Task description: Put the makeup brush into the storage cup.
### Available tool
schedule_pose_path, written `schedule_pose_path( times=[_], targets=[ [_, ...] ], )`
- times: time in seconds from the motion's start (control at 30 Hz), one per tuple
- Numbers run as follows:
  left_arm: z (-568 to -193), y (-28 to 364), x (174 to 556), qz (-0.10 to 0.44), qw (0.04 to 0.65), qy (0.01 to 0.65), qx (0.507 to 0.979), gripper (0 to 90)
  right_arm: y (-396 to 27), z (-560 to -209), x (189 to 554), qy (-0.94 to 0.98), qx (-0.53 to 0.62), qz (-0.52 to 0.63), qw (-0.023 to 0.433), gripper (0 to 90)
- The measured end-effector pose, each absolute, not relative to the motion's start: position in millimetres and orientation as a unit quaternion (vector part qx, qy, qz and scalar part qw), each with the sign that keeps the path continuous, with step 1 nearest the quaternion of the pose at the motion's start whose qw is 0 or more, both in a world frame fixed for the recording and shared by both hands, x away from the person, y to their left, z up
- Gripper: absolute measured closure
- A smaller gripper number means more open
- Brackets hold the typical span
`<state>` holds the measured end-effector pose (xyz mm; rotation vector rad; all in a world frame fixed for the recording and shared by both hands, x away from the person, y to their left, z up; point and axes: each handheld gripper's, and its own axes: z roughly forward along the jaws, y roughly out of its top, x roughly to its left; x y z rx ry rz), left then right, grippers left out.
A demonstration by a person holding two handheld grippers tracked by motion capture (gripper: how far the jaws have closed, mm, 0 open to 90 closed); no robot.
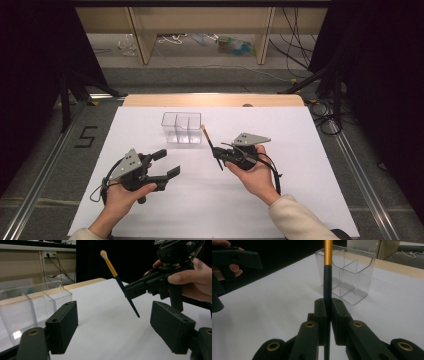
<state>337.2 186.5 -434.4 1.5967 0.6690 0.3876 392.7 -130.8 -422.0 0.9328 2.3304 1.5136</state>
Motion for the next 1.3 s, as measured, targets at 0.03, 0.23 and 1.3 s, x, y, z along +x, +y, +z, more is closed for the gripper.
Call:
schedule_pose_path(
  times=[0.03, 0.23, 1.3],
  targets=[
    [-433, 183, 339, 0.166, 0.635, 0.293, 0.695, 23.8, -130, -423, 393, 0.788, 0.315, 0.518, 0.107, 83.9],
    [-430, 162, 354, 0.149, 0.645, 0.286, 0.693, 26.7, -130, -422, 391, 0.789, 0.314, 0.516, 0.109, 83.9],
    [-429, 99, 402, 0.107, 0.659, 0.318, 0.674, 63.8, -129, -423, 390, 0.788, 0.311, 0.519, 0.114, 83.9]
  ],
)
